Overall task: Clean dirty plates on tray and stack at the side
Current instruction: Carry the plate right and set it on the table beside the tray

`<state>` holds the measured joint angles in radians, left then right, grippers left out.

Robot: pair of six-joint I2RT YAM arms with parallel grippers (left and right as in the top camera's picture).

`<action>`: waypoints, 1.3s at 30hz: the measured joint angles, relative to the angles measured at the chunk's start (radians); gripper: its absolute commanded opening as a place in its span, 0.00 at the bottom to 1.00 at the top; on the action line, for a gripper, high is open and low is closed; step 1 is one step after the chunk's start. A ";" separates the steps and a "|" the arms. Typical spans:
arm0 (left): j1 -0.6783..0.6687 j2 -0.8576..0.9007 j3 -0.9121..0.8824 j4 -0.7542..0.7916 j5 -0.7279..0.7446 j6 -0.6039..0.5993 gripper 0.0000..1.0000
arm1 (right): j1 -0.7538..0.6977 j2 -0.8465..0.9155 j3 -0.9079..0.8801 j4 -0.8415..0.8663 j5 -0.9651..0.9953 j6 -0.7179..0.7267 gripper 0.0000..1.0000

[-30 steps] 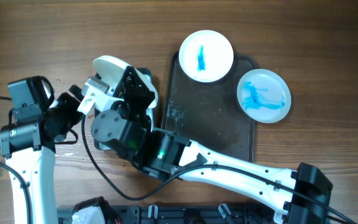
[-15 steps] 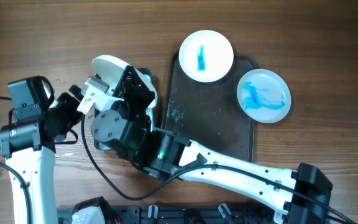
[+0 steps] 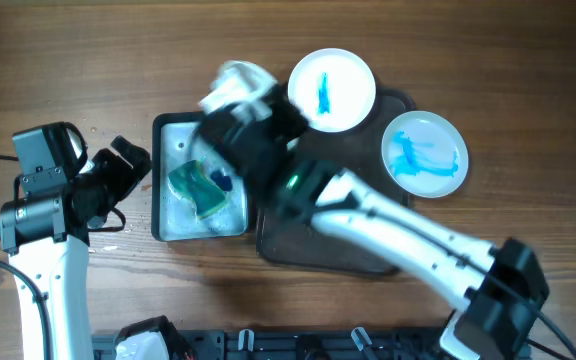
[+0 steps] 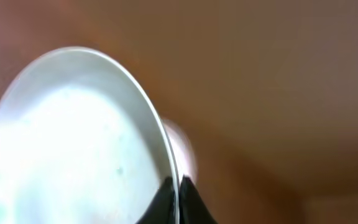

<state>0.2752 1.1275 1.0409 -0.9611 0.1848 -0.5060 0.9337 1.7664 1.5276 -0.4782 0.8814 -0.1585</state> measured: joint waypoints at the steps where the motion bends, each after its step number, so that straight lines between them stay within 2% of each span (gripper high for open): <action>1: 0.000 0.000 0.000 0.000 0.000 0.000 1.00 | -0.042 0.000 0.000 -0.043 -0.094 0.066 0.04; 4: 0.000 0.000 0.000 0.000 0.000 0.000 1.00 | -0.175 0.000 -0.001 -0.106 -0.443 0.225 0.04; 7: 0.000 0.000 0.000 0.000 0.000 0.000 1.00 | -0.318 -0.003 -0.001 -0.113 -0.801 0.324 0.04; 9: 0.000 0.000 0.000 0.000 0.000 0.000 1.00 | -0.401 -0.013 -0.001 -0.113 -0.963 0.368 0.04; 11: 0.000 0.000 0.000 0.000 0.000 0.000 1.00 | -0.568 -0.051 -0.001 -0.120 -1.183 0.430 0.04; 15: 0.000 0.000 0.000 0.000 0.000 0.000 1.00 | -0.804 -0.130 0.000 -0.204 -1.342 0.496 0.04; 18: 0.000 0.000 0.000 0.000 0.000 0.000 1.00 | -0.996 -0.159 0.004 -0.324 -1.375 0.536 0.04; 23: 0.000 0.000 0.000 0.000 0.000 0.000 1.00 | -1.229 -0.159 -0.037 -0.464 -1.297 0.591 0.04; 30: 0.000 0.000 0.000 0.000 0.000 0.000 1.00 | -1.448 -0.159 -0.174 -0.451 -1.152 0.634 0.04; 39: 0.000 0.000 0.000 0.000 0.000 0.000 1.00 | -1.655 -0.152 -0.388 -0.291 -0.982 0.645 0.04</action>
<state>0.2752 1.1275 1.0409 -0.9615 0.1848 -0.5060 -0.7216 1.6142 1.1393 -0.7696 -0.1009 0.4866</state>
